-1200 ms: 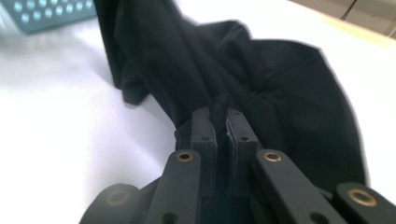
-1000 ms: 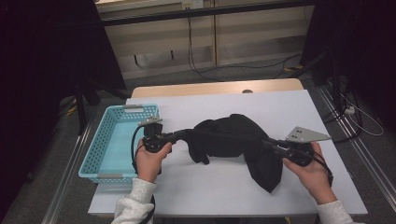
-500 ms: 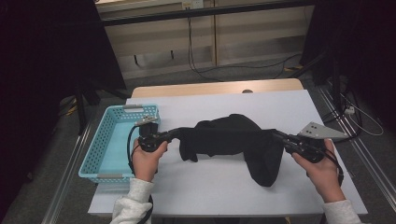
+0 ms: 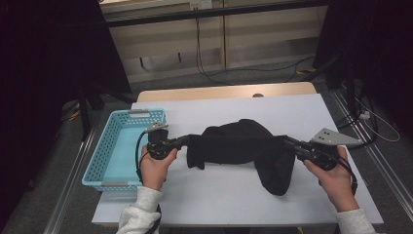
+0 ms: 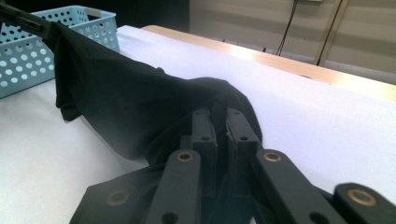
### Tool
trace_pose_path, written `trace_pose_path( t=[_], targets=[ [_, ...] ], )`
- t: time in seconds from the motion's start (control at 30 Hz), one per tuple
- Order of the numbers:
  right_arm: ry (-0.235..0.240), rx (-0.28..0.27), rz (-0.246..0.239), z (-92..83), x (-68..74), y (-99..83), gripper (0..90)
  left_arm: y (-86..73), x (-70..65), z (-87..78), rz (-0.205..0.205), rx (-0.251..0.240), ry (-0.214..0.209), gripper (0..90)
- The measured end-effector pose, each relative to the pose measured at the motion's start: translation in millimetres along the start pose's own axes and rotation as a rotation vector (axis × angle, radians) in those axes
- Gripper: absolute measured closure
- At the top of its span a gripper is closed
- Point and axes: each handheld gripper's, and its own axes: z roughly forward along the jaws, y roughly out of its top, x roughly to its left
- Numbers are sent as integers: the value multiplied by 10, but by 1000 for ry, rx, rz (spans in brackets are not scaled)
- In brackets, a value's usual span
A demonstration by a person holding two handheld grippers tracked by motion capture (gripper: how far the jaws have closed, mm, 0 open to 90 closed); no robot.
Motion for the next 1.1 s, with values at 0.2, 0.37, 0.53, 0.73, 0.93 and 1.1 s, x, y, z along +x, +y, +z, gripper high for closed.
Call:
trace_pose_path(
  t=[0.2,0.37,0.53,0.73,0.93,1.1],
  targets=[
    [-60,14,12,-3,-93,-60,839,-36,-37,84,17,31,2,882],
    [-61,71,15,77,-113,-172,833,-88,-93,202,40,70,-8,879],
    [-48,131,-19,160,-44,-204,725,-123,-120,262,44,94,-16,879],
    [46,118,-107,216,215,-89,556,-138,-156,300,60,112,-21,879],
    [195,217,-166,436,594,-186,592,-140,-168,292,57,110,-28,879],
    [222,325,-210,578,689,-366,615,-138,-153,286,58,107,-27,879]
  ],
)
